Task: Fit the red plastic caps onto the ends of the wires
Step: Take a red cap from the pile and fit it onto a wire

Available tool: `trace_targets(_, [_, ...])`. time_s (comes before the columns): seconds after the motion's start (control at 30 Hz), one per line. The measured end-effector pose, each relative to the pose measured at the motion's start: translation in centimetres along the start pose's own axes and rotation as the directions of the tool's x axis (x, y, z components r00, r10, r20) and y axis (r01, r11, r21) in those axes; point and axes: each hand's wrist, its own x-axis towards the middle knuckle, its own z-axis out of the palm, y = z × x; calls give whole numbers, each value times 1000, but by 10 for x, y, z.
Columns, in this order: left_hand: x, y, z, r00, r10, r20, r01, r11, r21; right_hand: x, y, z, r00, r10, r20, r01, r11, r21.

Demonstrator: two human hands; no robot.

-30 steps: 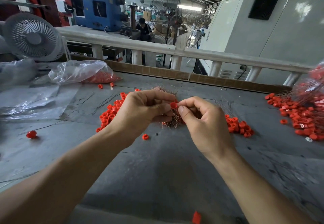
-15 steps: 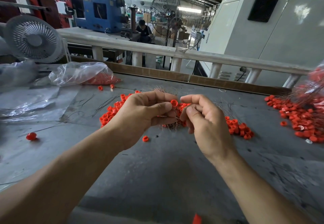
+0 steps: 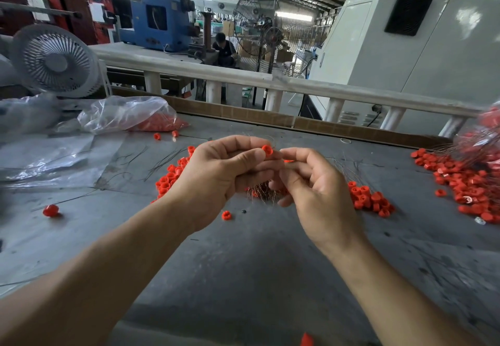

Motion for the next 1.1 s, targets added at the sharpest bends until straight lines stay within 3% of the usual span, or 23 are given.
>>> trace_targets(0.07, [1,1,-2,999,20,-48,-19,1000,12,2,2,1,994,-36,-105,25,994,-103])
trace_targets(0.17, [3,2,-5,991,37,-128,-37,999,1,3,0,-2,949,-231,-217,156,936,-315])
trace_targets(0.23, [4,3,-7,984,39,-175,-40,999,-2,3,0,-3,953,-271,-137,210,913,-351])
trace_targets(0.3, [5,2,-8,979,36,-202,-36,999,2,0,1,2,981,-183,65,194,919,-344])
trace_targets(0.37, [5,2,-8,977,30,-213,-28,1000,12,-5,5,13,963,-70,262,181,884,-432])
trace_targets(0.43, [4,2,-8,976,30,-214,-25,999,25,-9,9,23,931,-37,363,239,814,-529])
trace_targets(0.73, [4,2,-6,979,40,-202,-30,998,52,-11,11,50,888,-79,453,391,647,-655])
trace_targets(0.97, [3,0,-5,980,37,-197,-18,995,94,-9,9,41,924,-66,376,285,773,-566])
trace_targets(1.1, [4,1,-6,974,45,-221,-25,995,94,-8,4,30,952,-88,294,215,875,-433])
